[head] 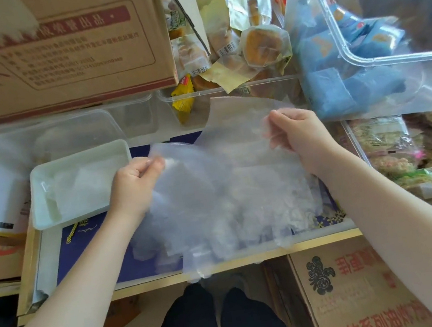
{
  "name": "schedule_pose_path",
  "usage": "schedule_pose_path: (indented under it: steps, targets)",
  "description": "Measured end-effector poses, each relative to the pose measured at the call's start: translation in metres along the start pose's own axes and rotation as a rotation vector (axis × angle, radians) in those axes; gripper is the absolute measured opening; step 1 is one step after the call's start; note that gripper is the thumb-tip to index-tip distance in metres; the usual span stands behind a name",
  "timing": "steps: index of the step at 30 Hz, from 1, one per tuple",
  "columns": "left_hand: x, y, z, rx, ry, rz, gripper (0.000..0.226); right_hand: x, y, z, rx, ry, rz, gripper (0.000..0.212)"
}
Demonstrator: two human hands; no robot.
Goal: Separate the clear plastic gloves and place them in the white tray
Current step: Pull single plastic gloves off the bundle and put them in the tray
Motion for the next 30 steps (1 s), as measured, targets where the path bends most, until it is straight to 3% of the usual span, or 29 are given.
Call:
schedule_pose_path:
  steps: [3,6,11,14,20,22,24,26,28,30]
  targets:
    - [-0.007,-0.002,0.016,-0.25,0.049,0.001,0.031,0.009,0.009,0.011,-0.115,-0.057,-0.121,0.04]
    - [-0.024,-0.003,0.018,-0.353,0.108,-0.043,0.022,0.018,0.025,0.013,-0.106,-0.031,-0.148,0.043]
    - [-0.063,-0.002,-0.003,-0.359,0.139,-0.17,0.029,0.028,0.036,0.005,-0.046,-0.176,-0.093,0.038]
    - [-0.073,-0.005,-0.009,-0.368,0.144,-0.176,0.035,0.037,0.036,0.008,0.039,-0.199,0.025,0.031]
    - [-0.079,-0.004,-0.021,-0.327,0.129,-0.145,0.029,0.044,0.042,0.007,0.094,-0.255,0.057,0.023]
    - [-0.081,-0.004,-0.024,-0.301,0.129,-0.145,0.029,0.05,0.044,0.006,0.195,-0.299,0.124,0.022]
    - [-0.081,-0.006,-0.022,-0.297,0.129,-0.151,0.031,0.057,0.049,0.007,0.409,-0.367,0.159,0.016]
    - [-0.081,-0.009,-0.019,-0.284,0.143,-0.151,0.033,0.064,0.06,0.01,0.642,-0.451,0.116,0.027]
    - [-0.084,-0.011,-0.017,-0.236,0.13,-0.139,0.035,0.069,0.068,0.009,0.857,-0.663,-0.042,0.027]
    - [-0.085,-0.011,-0.017,-0.182,0.152,-0.103,0.036,0.077,0.074,0.008,0.9,-0.698,-0.016,0.028]
Point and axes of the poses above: each hand's wrist, its own y-axis away from the middle knuckle, its own z-axis out of the back of the hand, x = y × z, the point moved 4 cm from there along -y, towards the middle knuckle
